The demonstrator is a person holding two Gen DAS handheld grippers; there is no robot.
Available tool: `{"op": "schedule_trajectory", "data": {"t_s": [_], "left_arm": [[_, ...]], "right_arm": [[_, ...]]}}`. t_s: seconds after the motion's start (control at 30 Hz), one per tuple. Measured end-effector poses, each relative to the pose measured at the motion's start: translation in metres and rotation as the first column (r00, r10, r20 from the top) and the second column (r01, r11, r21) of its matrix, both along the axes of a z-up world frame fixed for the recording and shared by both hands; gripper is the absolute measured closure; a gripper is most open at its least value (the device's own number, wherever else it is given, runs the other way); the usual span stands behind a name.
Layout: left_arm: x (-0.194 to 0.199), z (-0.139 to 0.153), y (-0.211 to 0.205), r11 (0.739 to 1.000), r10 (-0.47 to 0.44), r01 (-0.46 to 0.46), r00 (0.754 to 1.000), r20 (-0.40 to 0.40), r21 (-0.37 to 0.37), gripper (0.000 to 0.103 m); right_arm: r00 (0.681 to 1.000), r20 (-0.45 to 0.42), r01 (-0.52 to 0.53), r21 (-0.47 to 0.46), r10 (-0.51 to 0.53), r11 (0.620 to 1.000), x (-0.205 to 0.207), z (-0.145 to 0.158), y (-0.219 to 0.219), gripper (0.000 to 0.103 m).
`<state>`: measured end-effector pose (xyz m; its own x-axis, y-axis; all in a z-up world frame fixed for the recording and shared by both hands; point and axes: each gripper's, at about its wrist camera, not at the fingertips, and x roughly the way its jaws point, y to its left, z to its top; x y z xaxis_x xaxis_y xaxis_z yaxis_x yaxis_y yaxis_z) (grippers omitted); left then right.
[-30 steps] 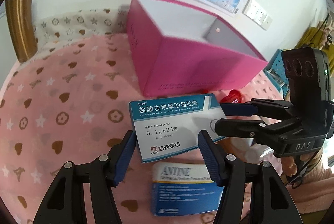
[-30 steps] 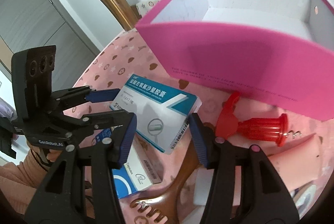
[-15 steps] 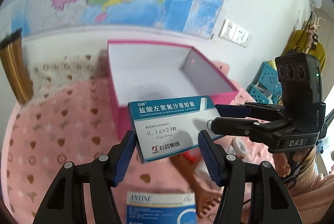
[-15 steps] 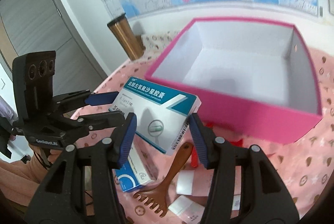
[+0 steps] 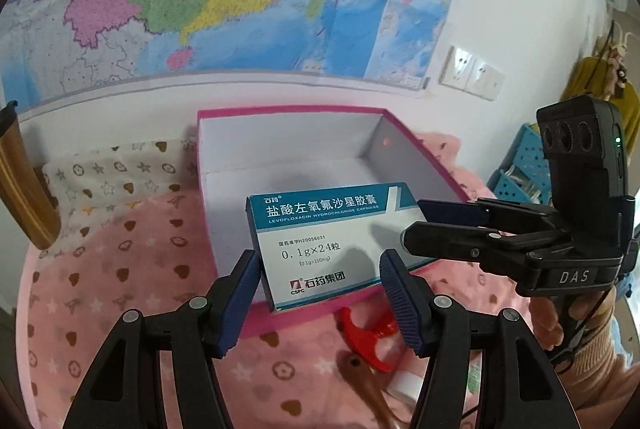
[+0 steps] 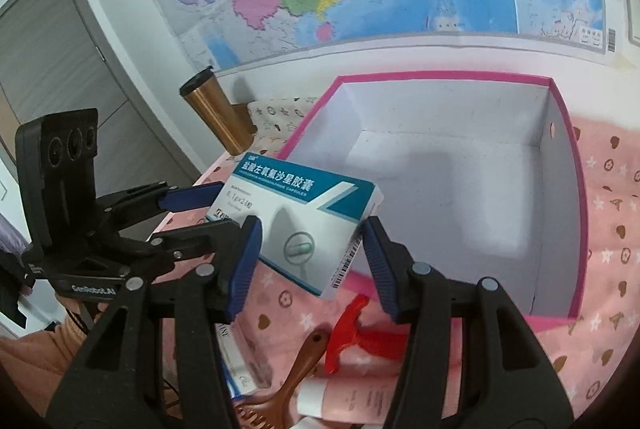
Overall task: Organize rigid objects
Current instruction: 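Lift the medicine box with the right gripper and lower it into the magenta box, then open the right gripper and withdraw it toward the pink tube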
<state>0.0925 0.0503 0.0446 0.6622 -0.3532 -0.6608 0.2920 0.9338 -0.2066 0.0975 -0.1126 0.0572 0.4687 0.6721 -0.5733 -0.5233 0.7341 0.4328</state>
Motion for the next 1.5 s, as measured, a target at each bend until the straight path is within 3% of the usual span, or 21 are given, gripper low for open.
{"op": "schedule_trajectory", "data": {"t_s": [0.43, 0.83, 1.2, 1.33, 1.5], "left_arm": [[0.032, -0.028, 0.005, 0.998, 0.062, -0.059, 0.994, -0.094, 0.031, 0.041], [0.027, -0.025, -0.002, 0.988, 0.114, -0.112, 0.993, -0.013, 0.106, 0.041], [-0.024, -0.014, -0.009, 1.000, 0.026, -0.027, 0.997, 0.071, 0.016, 0.036], [-0.042, -0.021, -0.020, 0.999, -0.031, 0.031, 0.998, 0.058, -0.011, 0.036], [-0.060, -0.038, -0.039, 0.995, -0.097, 0.098, 0.995, 0.011, -0.030, 0.036]], "right_arm": [[0.995, -0.098, -0.011, -0.015, 0.010, 1.000, 0.040, -0.025, 0.011, 0.048], [0.989, -0.145, -0.017, -0.030, 0.012, 0.999, 0.055, -0.051, 0.021, 0.048], [1.000, -0.023, 0.007, 0.024, -0.006, 1.000, 0.004, -0.020, -0.014, 0.048], [0.999, 0.020, 0.028, 0.025, -0.028, 0.999, -0.023, -0.011, -0.036, 0.048], [0.997, 0.015, 0.081, 0.002, -0.081, 0.997, -0.048, -0.020, -0.064, 0.048]]}}
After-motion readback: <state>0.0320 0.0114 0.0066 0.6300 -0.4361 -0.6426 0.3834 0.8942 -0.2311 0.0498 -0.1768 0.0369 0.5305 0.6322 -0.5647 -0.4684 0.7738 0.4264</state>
